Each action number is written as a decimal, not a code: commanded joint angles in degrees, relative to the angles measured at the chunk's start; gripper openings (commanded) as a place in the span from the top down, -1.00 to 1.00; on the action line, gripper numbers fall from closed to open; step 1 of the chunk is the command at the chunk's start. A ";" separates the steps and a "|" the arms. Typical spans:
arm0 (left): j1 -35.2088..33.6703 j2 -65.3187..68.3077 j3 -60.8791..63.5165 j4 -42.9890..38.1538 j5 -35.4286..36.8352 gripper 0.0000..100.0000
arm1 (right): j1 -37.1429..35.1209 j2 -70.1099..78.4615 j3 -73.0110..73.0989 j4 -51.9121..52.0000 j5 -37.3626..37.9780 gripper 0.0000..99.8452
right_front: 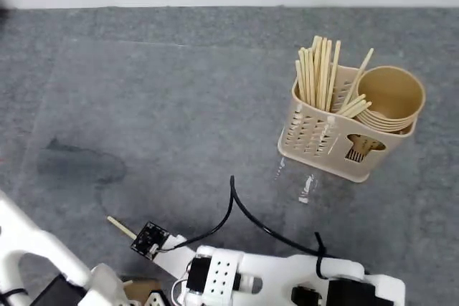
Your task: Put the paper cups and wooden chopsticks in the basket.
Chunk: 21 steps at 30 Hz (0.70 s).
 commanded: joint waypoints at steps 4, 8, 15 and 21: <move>-0.35 -0.26 -2.95 0.09 -0.79 0.72 | 0.92 -0.22 -1.76 4.44 -0.09 0.98; -0.35 -0.26 -2.77 0.09 -0.79 0.72 | 4.44 -4.97 -1.76 7.34 -0.09 0.98; -0.35 -0.18 -2.68 0.70 -0.79 0.72 | 15.87 -25.27 -1.85 14.29 5.89 0.98; 0.35 -0.35 -2.68 2.29 -0.79 0.72 | 27.65 -42.42 -7.91 19.21 11.34 0.98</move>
